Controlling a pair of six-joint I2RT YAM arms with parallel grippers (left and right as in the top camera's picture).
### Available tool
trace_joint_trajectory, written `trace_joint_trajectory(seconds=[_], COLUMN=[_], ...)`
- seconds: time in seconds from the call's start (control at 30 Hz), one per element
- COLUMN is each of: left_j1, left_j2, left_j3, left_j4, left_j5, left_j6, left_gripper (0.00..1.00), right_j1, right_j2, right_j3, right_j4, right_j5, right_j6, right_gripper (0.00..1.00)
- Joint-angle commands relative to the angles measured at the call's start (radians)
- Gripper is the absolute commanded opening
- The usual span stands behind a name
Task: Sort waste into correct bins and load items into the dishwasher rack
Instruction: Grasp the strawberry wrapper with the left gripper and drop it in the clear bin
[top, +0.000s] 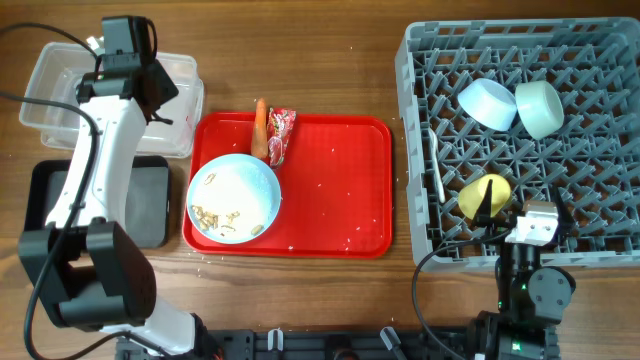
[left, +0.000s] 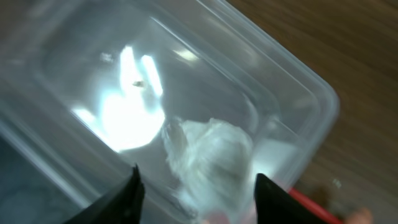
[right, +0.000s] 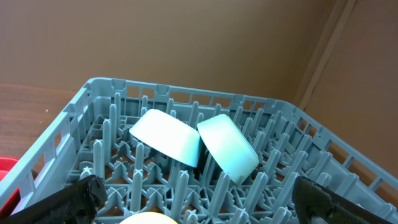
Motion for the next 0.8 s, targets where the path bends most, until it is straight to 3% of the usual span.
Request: trace_joint_trajectory(seconds=[0.0, 0.1, 0.3, 0.47, 0.7, 0.77], left_j1=[-0.061, -0.154, -0.302, -0.348, -0.365, -0.358], left_j2=[-0.018, -0.004, 0.078, 0.18, 0.24, 0.267], left_j3=[-0.001, -0.005, -0.056, -0.063, -0.069, -0.069], left_j4=[-0.02, -0.077, -0.08, -0.062, -0.03, -0.018], left_j5=[0.325, 0.317, 0.14, 0.186, 0.113, 0.113], left_j6=[0.075, 0.097, 0.102, 0.117, 0.116, 0.116], left_gripper=[0.64, 0.63, 0.59, 0.56, 0.57, 0.52], right_j1=[-0.004, -0.004, -0.004, -0.004, -0.004, -0.004], right_j2=[-0.003, -0.003, -0.003, -0.003, -0.003, -0.003], right_j3=[-0.001, -0.001, -0.001, -0.001, -0.001, -0.001], right_j4=[0.002, 0.002, 0.002, 0.002, 0.002, 0.002], right_j5=[-0.016, -0.016, -0.016, -0.016, -0.016, -0.016], right_j6=[-0.006, -0.006, -0.006, -0.006, -0.005, -0.006], right_gripper=[1.0, 1.0, 1.0, 1.0, 1.0, 1.0])
